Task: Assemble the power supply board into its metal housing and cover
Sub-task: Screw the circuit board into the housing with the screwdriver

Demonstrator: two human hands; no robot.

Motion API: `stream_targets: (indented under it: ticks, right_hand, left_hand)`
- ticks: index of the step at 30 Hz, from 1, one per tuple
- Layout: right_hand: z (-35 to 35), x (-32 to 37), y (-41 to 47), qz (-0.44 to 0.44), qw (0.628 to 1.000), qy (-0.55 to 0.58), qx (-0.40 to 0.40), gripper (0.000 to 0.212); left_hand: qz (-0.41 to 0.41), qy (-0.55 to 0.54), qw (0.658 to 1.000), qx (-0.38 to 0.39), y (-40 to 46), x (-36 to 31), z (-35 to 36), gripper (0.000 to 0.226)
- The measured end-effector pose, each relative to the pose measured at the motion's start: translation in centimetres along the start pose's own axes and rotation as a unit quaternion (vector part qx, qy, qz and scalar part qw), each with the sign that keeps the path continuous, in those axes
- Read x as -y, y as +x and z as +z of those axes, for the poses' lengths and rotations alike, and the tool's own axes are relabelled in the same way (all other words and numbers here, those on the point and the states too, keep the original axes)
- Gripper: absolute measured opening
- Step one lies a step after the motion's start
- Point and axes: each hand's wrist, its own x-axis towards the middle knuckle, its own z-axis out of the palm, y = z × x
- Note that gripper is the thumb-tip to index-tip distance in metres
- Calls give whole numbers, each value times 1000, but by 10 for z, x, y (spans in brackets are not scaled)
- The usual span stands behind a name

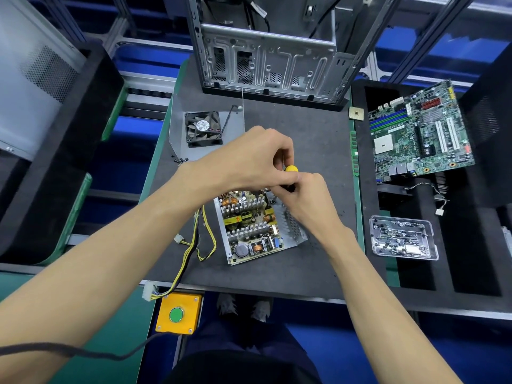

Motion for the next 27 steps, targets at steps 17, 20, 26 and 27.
stream_targets:
  ticks: [17,20,26,27]
  right_hand:
    - [-2,3,-3,-16,999,51,1,46]
    - [-4,6,-5,-20,998,59,2,40]
    - [-6,1,-5,-19,998,59,29,43]
    - [-6,4,-5,-19,997,63,30,41]
  left_hand:
    - [24,147,989,16,-5,-10,-2,23]
    - [56,150,984,75,-4,-10,-4,11]
    - [19,151,988,33,-7,-9,-2,28]
    - [18,152,988,30,-8,-9,-1,26]
